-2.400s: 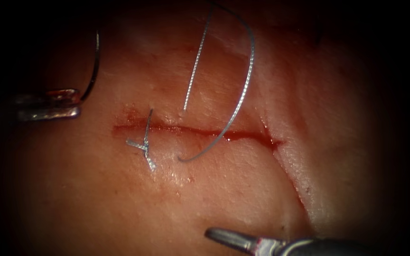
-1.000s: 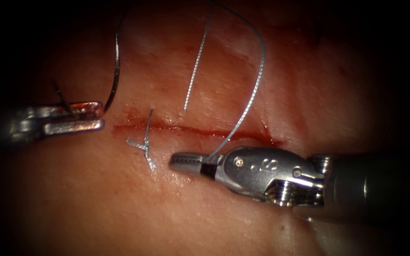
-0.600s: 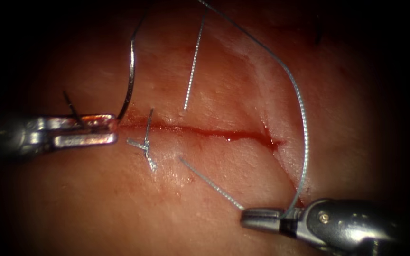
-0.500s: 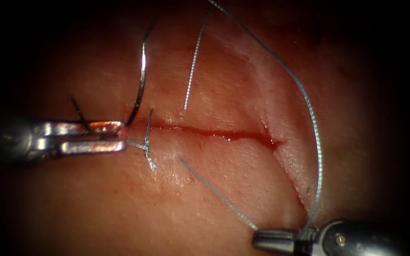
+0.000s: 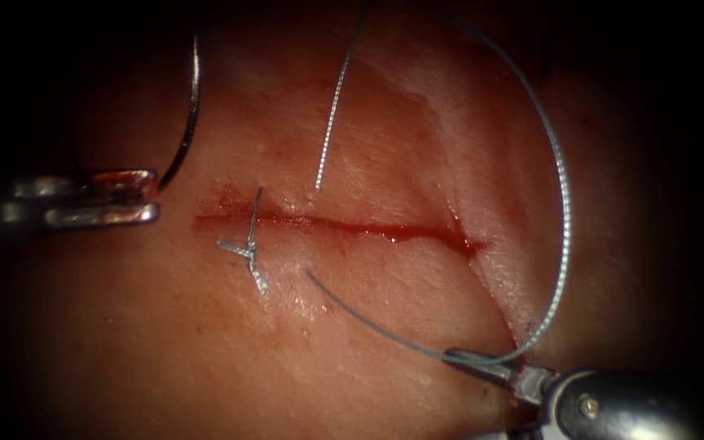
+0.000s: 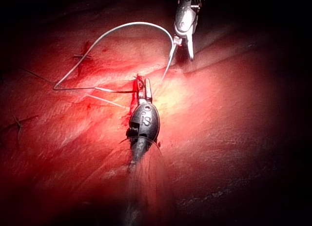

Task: Wound Closure

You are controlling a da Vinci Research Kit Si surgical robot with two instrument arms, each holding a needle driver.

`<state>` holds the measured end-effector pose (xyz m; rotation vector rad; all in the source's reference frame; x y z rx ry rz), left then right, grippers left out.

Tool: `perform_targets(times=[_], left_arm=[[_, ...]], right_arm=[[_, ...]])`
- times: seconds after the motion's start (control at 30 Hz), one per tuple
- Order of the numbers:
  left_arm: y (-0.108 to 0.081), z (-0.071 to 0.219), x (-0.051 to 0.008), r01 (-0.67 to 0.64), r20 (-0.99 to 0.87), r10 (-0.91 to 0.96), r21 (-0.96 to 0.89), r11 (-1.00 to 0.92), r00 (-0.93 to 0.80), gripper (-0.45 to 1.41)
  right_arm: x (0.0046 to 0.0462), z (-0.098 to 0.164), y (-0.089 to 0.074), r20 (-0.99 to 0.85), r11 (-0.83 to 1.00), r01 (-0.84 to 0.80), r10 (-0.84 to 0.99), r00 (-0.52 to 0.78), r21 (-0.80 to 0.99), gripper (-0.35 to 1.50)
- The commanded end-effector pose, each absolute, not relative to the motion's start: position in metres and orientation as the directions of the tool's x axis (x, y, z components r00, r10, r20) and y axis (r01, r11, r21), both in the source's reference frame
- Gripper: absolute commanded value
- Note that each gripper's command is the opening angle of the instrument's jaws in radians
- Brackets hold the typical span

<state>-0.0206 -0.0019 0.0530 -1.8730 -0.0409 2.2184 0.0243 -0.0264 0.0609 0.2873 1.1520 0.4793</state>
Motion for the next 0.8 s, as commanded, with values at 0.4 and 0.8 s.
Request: perform_targets(times=[0.4,0.8], left_arm=[[-0.0018,0.0549,-0.0207,-0.209,-0.964,0.200,-0.162,-0.964,-0.176,-0.45],[-0.0029,0.0549,-0.0227,-0.179,-0.969,0.192,-0.163,-0.970,-0.158,-0.45]], right_arm=[[0.0273,0.0681,-0.0227,-0.802,0.873,-0.270,0.481,0.353,0.405,1.23],[0.0341,0.0698,-0.0216,-0.815,0.878,-0.296,0.465,0.346,0.375,1.13]])
